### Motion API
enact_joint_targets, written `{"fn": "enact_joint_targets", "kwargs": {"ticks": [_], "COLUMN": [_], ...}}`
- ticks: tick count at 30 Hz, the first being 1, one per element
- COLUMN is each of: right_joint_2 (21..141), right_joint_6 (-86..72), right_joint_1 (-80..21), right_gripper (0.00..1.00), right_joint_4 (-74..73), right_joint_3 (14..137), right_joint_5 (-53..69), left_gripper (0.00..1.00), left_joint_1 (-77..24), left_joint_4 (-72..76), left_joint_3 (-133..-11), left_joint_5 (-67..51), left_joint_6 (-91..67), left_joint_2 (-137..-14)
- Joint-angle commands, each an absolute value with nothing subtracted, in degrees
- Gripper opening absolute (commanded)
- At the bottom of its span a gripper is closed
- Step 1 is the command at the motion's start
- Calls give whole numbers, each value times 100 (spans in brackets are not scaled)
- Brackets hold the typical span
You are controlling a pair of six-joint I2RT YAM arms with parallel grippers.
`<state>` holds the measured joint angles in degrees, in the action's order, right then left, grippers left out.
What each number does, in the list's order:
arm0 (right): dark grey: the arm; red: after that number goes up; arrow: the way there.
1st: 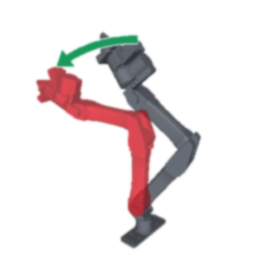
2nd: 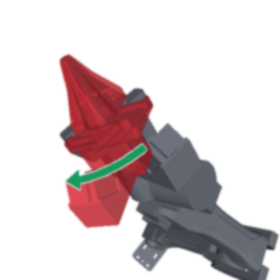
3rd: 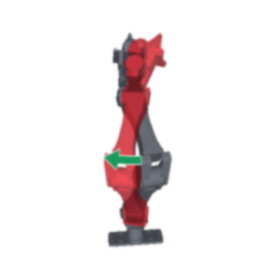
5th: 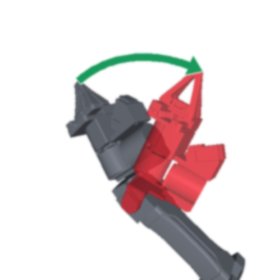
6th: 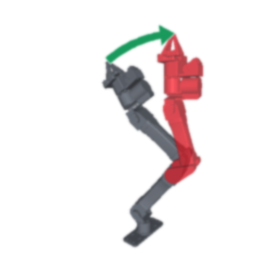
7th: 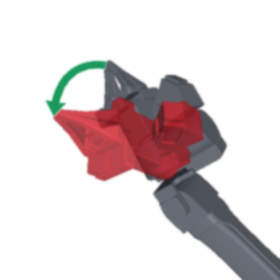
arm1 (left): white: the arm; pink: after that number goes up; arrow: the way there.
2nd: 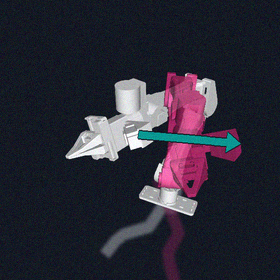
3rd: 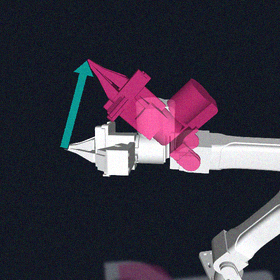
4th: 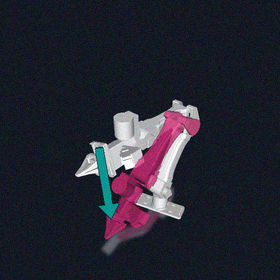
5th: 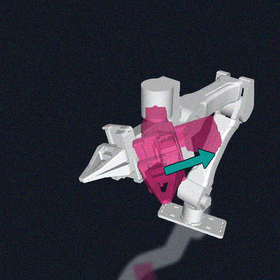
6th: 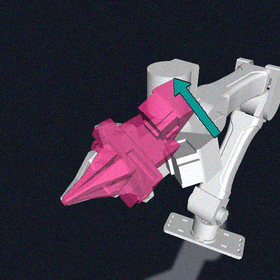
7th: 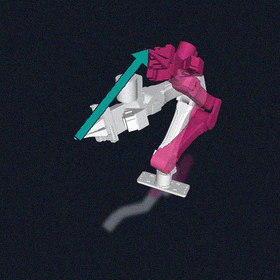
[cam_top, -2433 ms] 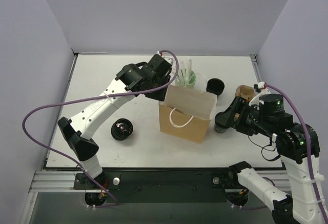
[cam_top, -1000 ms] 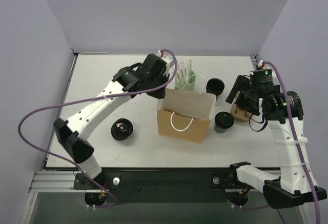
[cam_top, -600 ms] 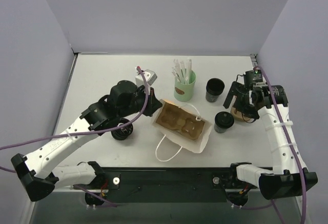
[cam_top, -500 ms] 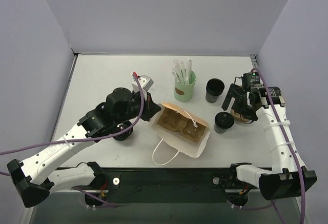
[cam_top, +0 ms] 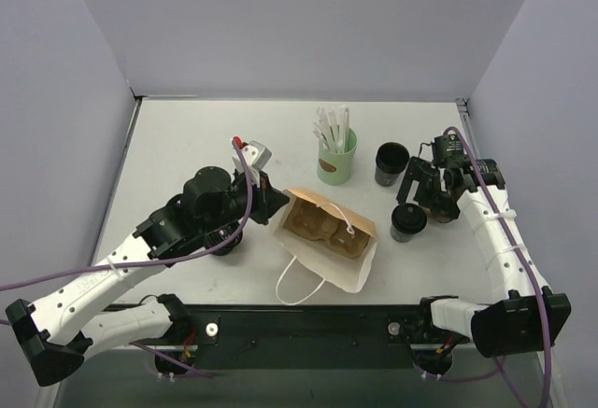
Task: Pack the takeout coffee
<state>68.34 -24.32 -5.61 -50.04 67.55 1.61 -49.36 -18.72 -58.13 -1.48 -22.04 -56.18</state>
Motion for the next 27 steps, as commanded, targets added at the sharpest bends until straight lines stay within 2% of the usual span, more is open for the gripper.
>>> {"fn": "enact_joint_targets", "kwargs": {"ticks": [1,10,17,27], "right_joint_2": [7180,7847,8226,8341], "right_joint_6": [-2127,-1565,-1213,-1081], "right_joint_1": [-536,-527,-536,-536], "right_gripper": [85,86,81,73], "right_joint_4": [-4825,-4526,-4465,-4368], "right_joint_3": [6575,6521,6434,6267], "right_joint_5": [176,-246,289,255], "left_gripper": [0,0,0,0], "left_joint_1": [-4948,-4957,-4957,-4966], "left_joint_4": [-1845,-2012,-2232,-2276], "left_joint_3": [-5976,-5933,-5968,-5985], "left_joint_5": [-79,-141,-88,-79], "left_joint_6": [-2083,-2267,-2276,-2347], "left_joint_2": [-5414,-5194,-5098,-5133]}}
